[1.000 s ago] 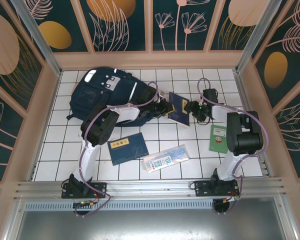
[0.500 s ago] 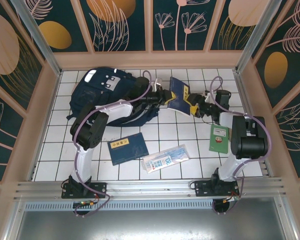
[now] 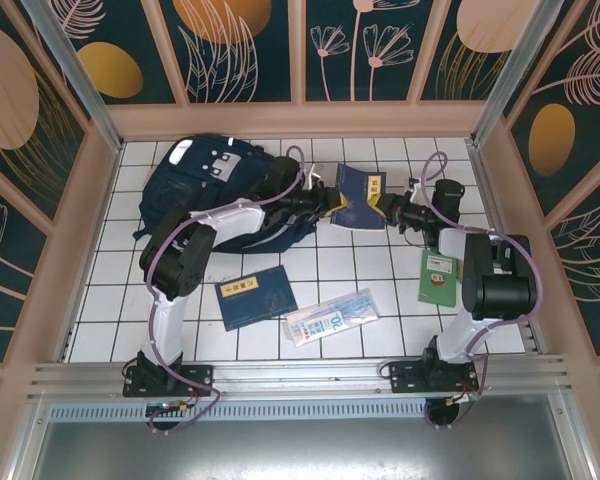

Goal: Pack the student bag
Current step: Pass the book, then open the student bag at the top-center of the table.

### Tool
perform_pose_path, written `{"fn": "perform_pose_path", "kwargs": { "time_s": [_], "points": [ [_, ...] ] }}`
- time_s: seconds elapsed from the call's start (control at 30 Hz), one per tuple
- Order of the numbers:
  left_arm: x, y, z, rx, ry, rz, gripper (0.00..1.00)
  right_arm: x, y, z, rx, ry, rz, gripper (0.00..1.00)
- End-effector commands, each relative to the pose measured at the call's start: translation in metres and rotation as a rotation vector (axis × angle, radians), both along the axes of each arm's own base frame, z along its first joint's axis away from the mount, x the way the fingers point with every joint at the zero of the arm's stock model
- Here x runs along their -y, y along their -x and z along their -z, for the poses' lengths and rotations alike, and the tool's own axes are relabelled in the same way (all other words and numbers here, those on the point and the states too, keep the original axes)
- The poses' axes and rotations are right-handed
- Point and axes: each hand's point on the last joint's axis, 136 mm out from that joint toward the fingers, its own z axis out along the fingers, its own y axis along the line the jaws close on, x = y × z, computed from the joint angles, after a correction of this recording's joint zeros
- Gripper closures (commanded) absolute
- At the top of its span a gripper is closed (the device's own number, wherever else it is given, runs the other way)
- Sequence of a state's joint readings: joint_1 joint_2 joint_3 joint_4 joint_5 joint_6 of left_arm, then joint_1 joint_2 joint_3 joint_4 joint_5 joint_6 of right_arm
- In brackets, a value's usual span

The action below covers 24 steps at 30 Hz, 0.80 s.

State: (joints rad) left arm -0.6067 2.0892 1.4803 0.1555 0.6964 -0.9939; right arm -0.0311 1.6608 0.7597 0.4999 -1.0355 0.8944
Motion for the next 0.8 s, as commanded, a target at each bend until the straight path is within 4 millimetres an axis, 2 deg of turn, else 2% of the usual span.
{"fn": "perform_pose_path", "kwargs": {
  "time_s": [0.0,0.07,0.27,0.4,0.53,0.77],
  "points": [
    [-0.034,-0.019,-0.017,0.137,-0.2,-0.063,0.59,0.005,-0.001,-0.014,0.079,0.068,0.022,1.0],
    [-0.055,-0.032,-0.01,0.175,-0.355,-0.126,0.54,0.007,-0.001,-0.014,0.078,0.082,0.034,1.0],
    [-0.118,-0.056,0.009,0.254,-0.797,-0.235,0.5,0.003,0.0,-0.011,0.072,0.105,0.034,1.0],
    [-0.147,-0.064,0.022,0.303,-1.027,-0.239,0.48,0.001,-0.001,-0.009,0.065,0.106,0.031,1.0],
    [-0.154,-0.063,0.038,0.336,-1.142,-0.189,0.41,0.0,-0.002,-0.008,0.064,0.106,0.031,1.0],
    [-0.166,-0.058,0.073,0.348,-1.329,-0.124,0.4,-0.005,-0.003,-0.009,0.063,0.105,0.02,1.0]
  ]
}}
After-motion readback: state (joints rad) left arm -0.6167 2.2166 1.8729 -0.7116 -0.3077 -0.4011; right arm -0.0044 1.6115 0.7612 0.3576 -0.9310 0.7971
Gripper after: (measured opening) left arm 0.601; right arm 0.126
